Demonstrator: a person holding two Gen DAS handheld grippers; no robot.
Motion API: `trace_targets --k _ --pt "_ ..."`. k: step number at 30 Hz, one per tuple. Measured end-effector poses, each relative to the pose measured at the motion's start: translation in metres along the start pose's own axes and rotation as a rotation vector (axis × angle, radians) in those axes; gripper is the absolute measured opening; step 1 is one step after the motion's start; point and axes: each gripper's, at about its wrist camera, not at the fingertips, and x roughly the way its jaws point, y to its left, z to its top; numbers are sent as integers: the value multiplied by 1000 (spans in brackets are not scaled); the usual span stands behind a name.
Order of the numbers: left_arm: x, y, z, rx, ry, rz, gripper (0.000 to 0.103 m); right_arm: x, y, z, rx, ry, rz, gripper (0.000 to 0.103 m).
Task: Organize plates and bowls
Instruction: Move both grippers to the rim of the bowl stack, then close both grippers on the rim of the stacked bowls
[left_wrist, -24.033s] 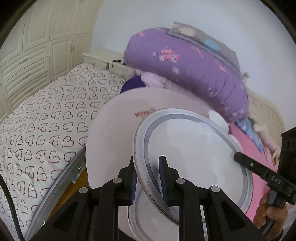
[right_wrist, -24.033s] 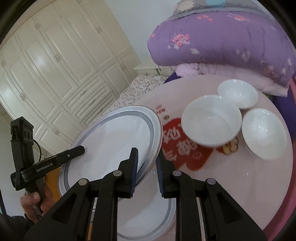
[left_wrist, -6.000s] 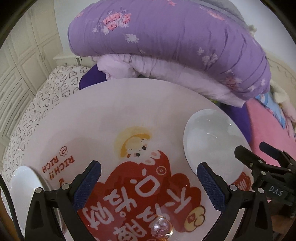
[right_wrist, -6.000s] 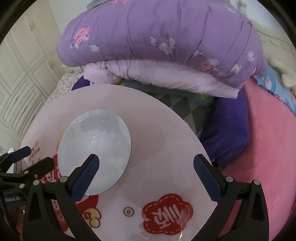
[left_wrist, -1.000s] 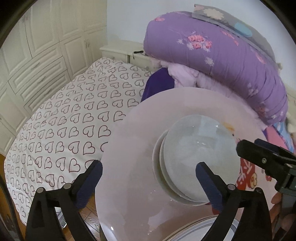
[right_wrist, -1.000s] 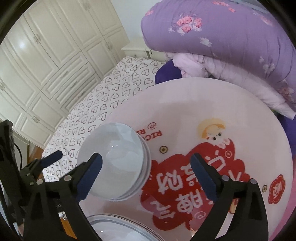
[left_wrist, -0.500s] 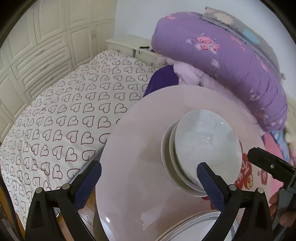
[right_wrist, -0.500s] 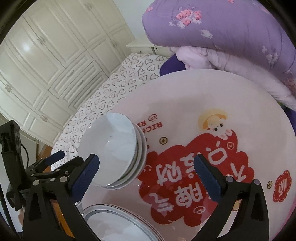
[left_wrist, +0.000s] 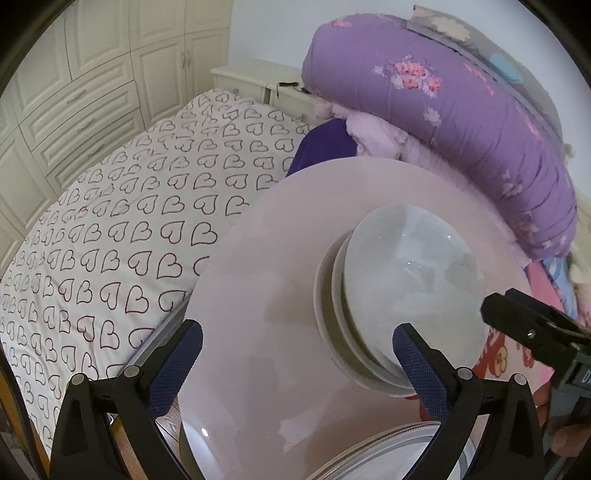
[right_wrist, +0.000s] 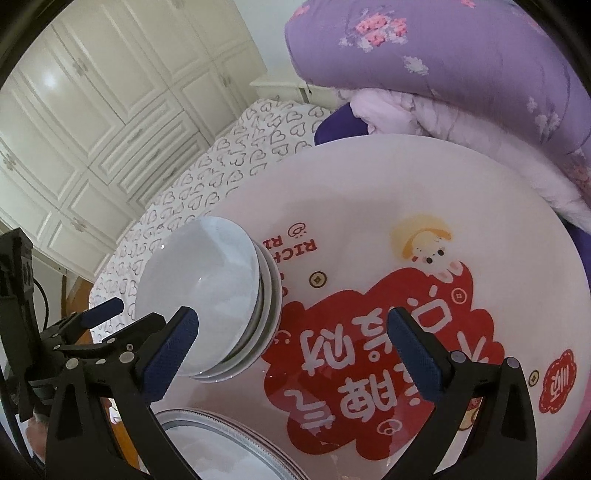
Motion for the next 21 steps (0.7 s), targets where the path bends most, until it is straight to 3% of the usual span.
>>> trace_targets --k 12,18,21 --pt "26 -3 10 -18 27 0 96 22 -2 2 21 62 4 102" --pt "35 5 14 -53 50 -44 87 31 -4 3 18 102 8 91" --pt "41 13 17 -73 71 -74 81 41 0 3 13 138 14 78"
